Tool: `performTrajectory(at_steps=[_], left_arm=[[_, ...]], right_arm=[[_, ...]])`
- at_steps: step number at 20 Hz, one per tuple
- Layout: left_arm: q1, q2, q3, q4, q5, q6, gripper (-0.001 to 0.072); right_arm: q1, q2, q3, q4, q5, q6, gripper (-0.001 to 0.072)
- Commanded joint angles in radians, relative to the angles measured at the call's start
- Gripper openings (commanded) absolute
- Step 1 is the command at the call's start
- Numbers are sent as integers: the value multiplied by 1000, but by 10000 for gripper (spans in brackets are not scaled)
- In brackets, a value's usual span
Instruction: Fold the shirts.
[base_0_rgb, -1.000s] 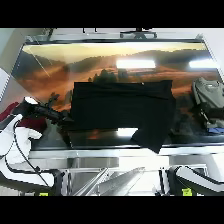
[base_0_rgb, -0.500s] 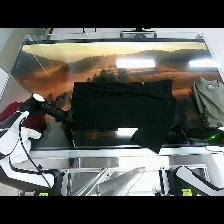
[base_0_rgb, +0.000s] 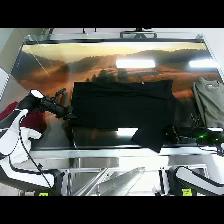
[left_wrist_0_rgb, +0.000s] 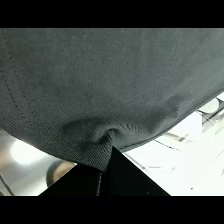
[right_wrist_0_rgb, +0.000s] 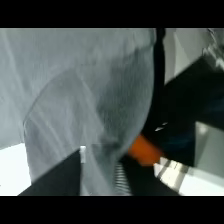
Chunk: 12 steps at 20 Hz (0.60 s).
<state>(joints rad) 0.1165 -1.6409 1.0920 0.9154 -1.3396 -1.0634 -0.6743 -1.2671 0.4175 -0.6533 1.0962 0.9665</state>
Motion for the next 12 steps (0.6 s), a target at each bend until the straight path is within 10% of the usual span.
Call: performTrajectory(at_steps=[1, 12], left_arm=[[0, 1, 2, -1, -13, 0, 17], [135, 1, 2, -2, -61, -1, 17]], right_arm=[[4, -16, -1, 93, 42, -55, 73], [-73, 51, 195, -5, 96, 75, 24]])
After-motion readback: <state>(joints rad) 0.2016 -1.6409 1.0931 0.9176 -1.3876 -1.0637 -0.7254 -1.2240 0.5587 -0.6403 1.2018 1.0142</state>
